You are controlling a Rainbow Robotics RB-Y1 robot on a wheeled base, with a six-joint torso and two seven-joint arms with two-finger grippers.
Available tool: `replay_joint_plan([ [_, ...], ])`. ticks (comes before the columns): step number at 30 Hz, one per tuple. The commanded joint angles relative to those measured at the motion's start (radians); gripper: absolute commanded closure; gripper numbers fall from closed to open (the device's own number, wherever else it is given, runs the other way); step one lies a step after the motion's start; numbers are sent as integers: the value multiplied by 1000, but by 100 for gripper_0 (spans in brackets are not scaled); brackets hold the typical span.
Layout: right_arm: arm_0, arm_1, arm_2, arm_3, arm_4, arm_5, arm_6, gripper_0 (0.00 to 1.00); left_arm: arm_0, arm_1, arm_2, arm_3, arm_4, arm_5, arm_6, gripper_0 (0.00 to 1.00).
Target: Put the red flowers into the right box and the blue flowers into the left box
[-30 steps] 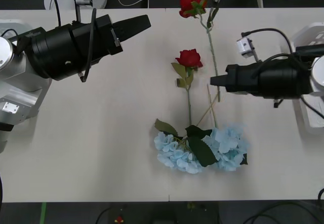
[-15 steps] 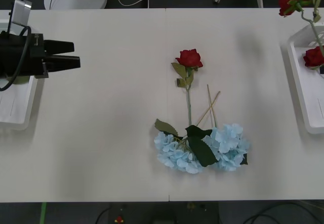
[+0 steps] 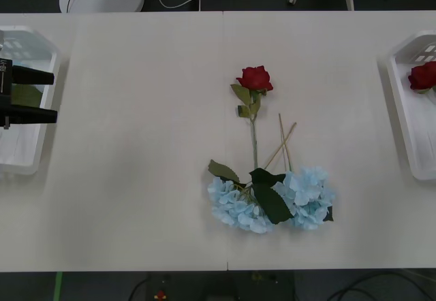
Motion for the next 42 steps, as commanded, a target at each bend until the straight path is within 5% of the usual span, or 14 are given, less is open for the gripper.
replay_joint_plan([
  [1,-37,-42,40,43,64,-36,32,100,7,78,18,-7,-34,20,25,0],
  [13,-38,-10,250,170,145,-228,15,100,7,88,18,-150,-156,20,25,0],
  [15,-38,-7,250,172,151,-227,19,85,7,88,18,-166,-172,20,25,0],
  [18,-40,-7,242,172,125,-225,13,48,7,86,9,-180,-187,18,25,0],
  [22,-51,-8,202,172,49,-197,16,35,7,86,-18,-180,-189,0,25,0],
  [33,-158,-7,87,169,-261,83,-54,30,7,88,-29,-180,-189,-12,25,0],
  [42,-284,-5,273,42,-514,185,-631,30,7,88,-29,-180,-189,-12,25,0],
])
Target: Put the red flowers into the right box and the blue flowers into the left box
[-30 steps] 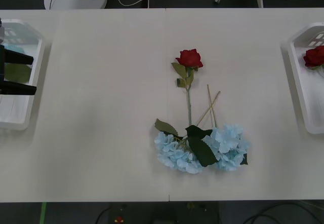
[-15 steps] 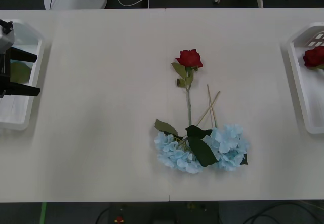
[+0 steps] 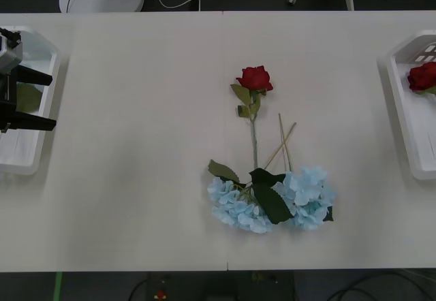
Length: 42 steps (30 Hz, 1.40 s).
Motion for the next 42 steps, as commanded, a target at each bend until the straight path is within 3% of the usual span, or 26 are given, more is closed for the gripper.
replay_joint_plan([
  [1,-64,-6,130,-148,-92,-7,-304,30,7,52,-7,-27,-7,-11,25,0],
  [6,-65,-4,247,-318,-194,-59,-796,30,7,52,-7,-27,-7,-11,25,0],
  [13,-65,29,287,-447,-246,-65,-1322,30,7,52,-7,-27,-7,-11,25,0],
  [26,-68,192,318,-590,-194,-24,-2057,30,7,52,-7,-27,-7,-11,25,0],
  [35,-91,221,500,-637,-39,-15,-2376,30,7,52,-7,-27,-7,-11,25,0],
  [42,-90,315,506,-530,92,27,-2439,30,7,52,-7,-27,-7,-11,25,0],
])
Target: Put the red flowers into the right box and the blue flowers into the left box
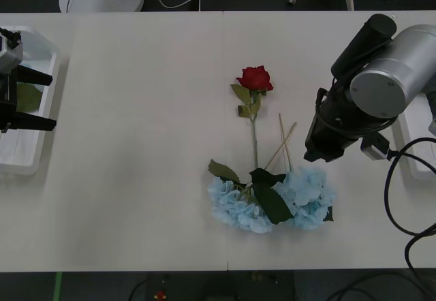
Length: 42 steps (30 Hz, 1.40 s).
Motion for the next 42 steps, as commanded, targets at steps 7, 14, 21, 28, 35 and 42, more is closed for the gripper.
replay_joint_plan([
  [7,-39,178,-12,212,173,20,34,29,6,51,-7,-26,-6,-11,25,0],
  [14,-32,235,-13,277,222,28,40,29,6,51,-7,-26,-6,-11,25,0],
  [21,-18,286,-12,335,288,8,49,30,6,51,-7,-26,-6,-11,25,0],
  [28,-16,330,-12,415,315,-24,71,30,6,51,-7,-26,-6,-11,25,0],
  [35,-15,355,-12,441,334,-31,74,29,6,51,-7,-26,-6,-11,25,0],
  [42,2,370,-12,442,352,-37,77,30,6,51,-7,-26,-6,-11,25,0],
])
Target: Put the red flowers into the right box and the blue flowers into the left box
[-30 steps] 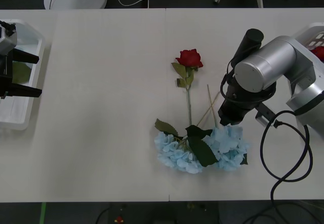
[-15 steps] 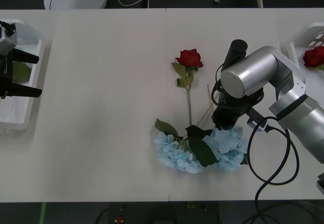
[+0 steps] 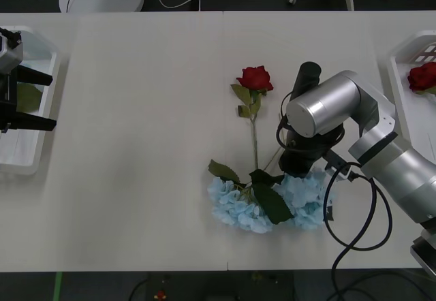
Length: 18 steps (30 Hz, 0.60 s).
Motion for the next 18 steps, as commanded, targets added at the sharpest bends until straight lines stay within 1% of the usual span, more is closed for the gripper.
replay_joint_plan([
  [1,2,30,-11,-6,10,-10,29,30,6,51,-7,-25,-6,-11,25,0],
  [10,19,68,-13,-6,77,-10,26,29,6,51,-7,-25,-6,-11,25,0],
  [18,16,91,-25,-6,80,-10,9,30,6,51,-7,-25,-6,-11,25,0],
])
